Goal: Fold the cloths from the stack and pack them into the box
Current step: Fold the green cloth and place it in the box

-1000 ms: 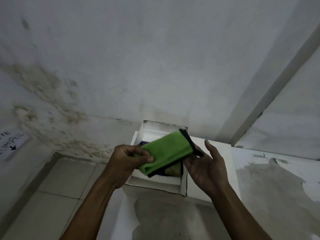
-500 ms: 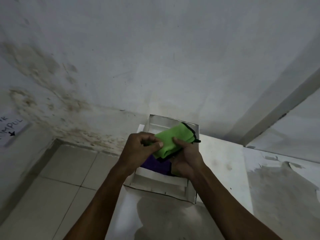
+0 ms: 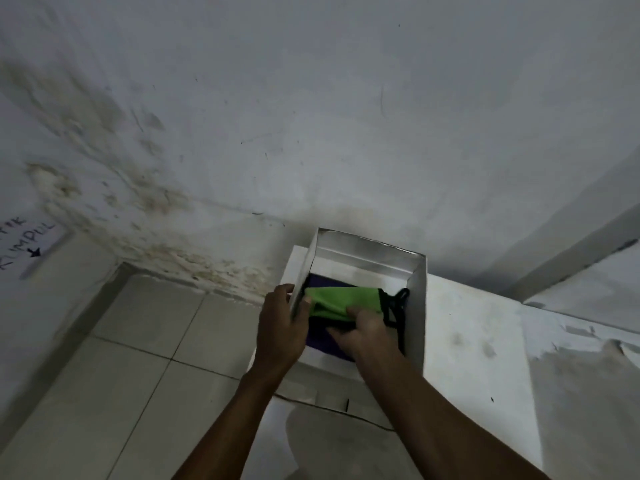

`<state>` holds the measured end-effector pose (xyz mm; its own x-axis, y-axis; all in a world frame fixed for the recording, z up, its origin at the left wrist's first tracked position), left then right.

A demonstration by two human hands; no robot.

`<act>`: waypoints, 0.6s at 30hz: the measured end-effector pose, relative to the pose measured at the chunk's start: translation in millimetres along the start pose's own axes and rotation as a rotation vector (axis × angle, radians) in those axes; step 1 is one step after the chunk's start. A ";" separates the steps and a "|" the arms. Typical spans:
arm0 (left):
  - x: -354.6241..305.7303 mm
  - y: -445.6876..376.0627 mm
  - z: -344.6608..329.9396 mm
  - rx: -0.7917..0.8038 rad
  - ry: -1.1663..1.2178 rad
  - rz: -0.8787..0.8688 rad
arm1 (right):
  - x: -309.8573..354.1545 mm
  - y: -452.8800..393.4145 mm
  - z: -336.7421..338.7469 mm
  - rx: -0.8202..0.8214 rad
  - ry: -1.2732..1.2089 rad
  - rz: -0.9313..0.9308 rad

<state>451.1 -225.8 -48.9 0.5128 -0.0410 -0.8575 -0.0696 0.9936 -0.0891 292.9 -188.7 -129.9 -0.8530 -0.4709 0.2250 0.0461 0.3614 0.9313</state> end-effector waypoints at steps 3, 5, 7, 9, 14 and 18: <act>0.0 1.3 -3.1 -0.006 -0.024 -0.025 | -0.2 -17.5 -7.1 -0.024 -0.036 0.022; 0.2 -0.3 -4.0 -0.014 -0.036 -0.034 | -3.6 -28.9 -10.2 -0.046 -0.055 0.011; 0.2 -1.5 -4.9 -0.015 -0.038 -0.028 | -6.1 -37.9 -10.2 -0.057 -0.045 0.022; 2.0 -3.6 -6.6 -0.011 -0.051 -0.020 | -11.6 -47.3 -9.4 -0.075 -0.024 0.024; -1.6 -5.8 -9.4 0.000 -0.117 -0.038 | -22.7 -52.4 -14.4 -0.103 0.007 -0.032; -1.2 -5.1 -9.8 0.002 -0.123 -0.034 | -17.1 -59.6 -8.3 -0.152 0.024 -0.069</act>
<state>442.5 -231.9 -52.4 0.6157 -0.0614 -0.7856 -0.0486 0.9921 -0.1156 309.1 -208.8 -186.8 -0.8442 -0.5102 0.1642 0.0676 0.2026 0.9769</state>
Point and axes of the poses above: each hand's wrist, its own y-axis away from the middle knuckle, its own z-axis out of the back of the hand, x = y × z, the point moved 10 cm from there along -y, towards the middle knuckle, and after that the axes turned 7 degrees about -z, right-handed, at the moved point
